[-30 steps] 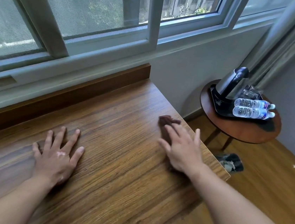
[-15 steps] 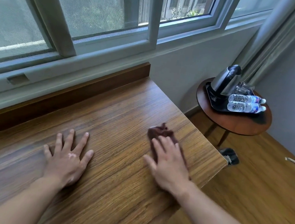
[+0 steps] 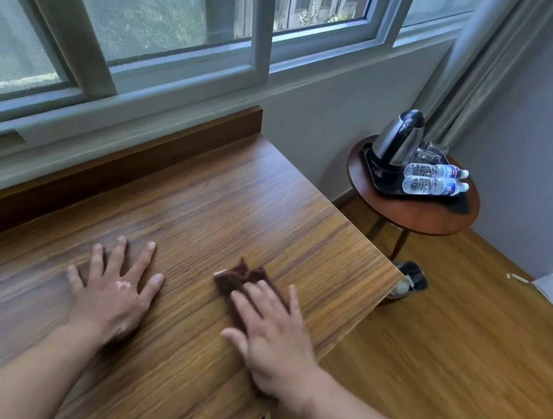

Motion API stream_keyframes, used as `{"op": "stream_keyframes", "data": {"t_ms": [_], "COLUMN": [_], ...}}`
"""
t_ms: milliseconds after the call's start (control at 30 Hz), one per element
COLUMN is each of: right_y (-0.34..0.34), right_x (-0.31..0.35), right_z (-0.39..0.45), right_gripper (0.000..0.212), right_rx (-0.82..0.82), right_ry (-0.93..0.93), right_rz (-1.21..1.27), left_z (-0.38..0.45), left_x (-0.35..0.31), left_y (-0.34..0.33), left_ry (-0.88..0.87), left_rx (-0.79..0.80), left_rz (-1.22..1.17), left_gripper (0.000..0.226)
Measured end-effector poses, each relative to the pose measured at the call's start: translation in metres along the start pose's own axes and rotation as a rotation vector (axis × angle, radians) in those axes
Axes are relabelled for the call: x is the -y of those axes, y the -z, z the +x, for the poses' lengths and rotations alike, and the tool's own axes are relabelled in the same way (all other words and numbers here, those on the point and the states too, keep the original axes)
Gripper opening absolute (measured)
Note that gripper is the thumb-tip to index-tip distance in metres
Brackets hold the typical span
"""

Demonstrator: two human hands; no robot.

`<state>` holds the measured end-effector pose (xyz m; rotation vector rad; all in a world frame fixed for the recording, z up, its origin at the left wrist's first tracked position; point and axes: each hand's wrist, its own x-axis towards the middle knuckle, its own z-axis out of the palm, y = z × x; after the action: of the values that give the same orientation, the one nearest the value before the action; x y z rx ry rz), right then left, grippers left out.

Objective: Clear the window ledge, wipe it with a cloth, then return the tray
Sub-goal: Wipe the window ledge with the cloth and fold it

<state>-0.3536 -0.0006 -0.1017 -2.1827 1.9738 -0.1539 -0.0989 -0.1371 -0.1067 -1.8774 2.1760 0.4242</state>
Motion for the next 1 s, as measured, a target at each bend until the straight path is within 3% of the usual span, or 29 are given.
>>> {"op": "stream_keyframes", "data": {"t_ms": [133,300,533,700,800,1000], "right_y": [0.032,0.062,0.066,0.056,0.048,0.015], "right_x": [-0.069,-0.142,-0.195,-0.163,-0.128,-0.030], "right_z": [0.009,0.017,-0.001,-0.006,-0.017,-0.038], "right_gripper": [0.069,0.064,0.074,0.065,0.072,0.074], "right_rx": [0.062,-0.002,-0.031,-0.098,-0.136,-0.024], "right_ry": [-0.157,-0.336,-0.460,-0.407,-0.357,-0.190], "right_rz": [-0.025,-0.016,0.087,0.188,0.211,0.167], "left_z": [-0.003,-0.010,-0.017,-0.021,-0.024,-0.045], "left_x": [0.002,0.006,0.009,0.014,0.018,0.026], "left_y": [-0.002,-0.003,-0.003,0.002,0.006,0.005], "left_ry": [-0.001,-0.016,-0.032,-0.050,-0.086,-0.166], "left_rx": [-0.002,0.002,0.001,0.018,0.035,0.047], "left_rz": [0.000,-0.006,0.003,-0.011,-0.031,-0.049], "left_gripper": [0.067,0.066,0.066,0.066,0.067,0.064]}}
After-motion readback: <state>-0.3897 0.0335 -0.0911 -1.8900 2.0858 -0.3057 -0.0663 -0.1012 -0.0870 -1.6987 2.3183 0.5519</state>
